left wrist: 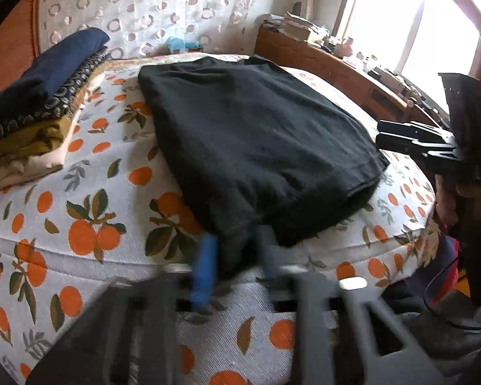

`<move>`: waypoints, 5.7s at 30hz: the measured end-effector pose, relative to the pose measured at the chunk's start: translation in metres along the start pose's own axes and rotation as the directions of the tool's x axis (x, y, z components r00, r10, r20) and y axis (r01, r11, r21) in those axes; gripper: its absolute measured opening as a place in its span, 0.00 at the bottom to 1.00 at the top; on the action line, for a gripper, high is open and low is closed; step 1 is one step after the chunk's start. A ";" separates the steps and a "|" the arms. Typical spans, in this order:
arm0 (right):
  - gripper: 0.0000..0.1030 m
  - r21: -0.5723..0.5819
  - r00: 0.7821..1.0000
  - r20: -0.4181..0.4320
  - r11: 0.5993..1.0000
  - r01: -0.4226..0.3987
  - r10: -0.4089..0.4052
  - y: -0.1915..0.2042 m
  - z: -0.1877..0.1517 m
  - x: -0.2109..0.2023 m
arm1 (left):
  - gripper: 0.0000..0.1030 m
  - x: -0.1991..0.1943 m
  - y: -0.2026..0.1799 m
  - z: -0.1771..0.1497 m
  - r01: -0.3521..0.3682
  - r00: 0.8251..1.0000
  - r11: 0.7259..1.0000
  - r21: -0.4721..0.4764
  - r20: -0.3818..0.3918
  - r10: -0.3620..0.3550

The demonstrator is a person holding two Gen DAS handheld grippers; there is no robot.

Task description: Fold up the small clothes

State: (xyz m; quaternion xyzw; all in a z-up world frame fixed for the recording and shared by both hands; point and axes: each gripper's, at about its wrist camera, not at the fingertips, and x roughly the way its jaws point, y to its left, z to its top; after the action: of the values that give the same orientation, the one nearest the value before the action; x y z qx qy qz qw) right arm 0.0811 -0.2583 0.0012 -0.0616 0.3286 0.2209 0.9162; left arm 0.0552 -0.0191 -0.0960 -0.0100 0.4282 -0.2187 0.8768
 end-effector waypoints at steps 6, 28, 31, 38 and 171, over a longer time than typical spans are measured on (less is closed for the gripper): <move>0.61 -0.035 0.995 -0.019 0.995 -0.096 0.095 0.018 -0.008 0.007 | 0.09 -0.029 -0.012 0.025 0.056 0.992 0.998 0.029 0.115 -0.059; 0.63 -0.113 0.999 -0.042 0.994 0.003 -0.008 0.016 0.005 0.036 | 0.08 -0.054 -0.005 0.103 0.027 0.947 1.000 0.007 0.321 -0.027; 0.21 -0.138 0.999 -0.041 0.990 -0.012 0.007 0.013 0.011 0.036 | 0.08 -0.049 0.001 0.107 0.034 0.949 0.999 -0.010 0.313 -0.029; 0.08 -0.156 0.999 0.035 0.988 -0.015 0.020 0.000 0.049 0.030 | 0.08 -0.039 0.016 0.128 -0.010 0.948 0.999 -0.034 0.316 0.020; 0.18 0.067 0.976 0.123 0.980 -0.186 0.177 -0.101 0.165 0.156 | 0.16 0.043 0.056 0.215 -0.020 0.971 0.999 -0.035 0.238 0.028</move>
State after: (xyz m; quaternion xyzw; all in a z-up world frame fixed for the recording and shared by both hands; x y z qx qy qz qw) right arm 0.3283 -0.2493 0.0275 0.0176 0.2870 0.2937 0.9116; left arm 0.2613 -0.0213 -0.0034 -0.0451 0.3233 -0.1983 0.9242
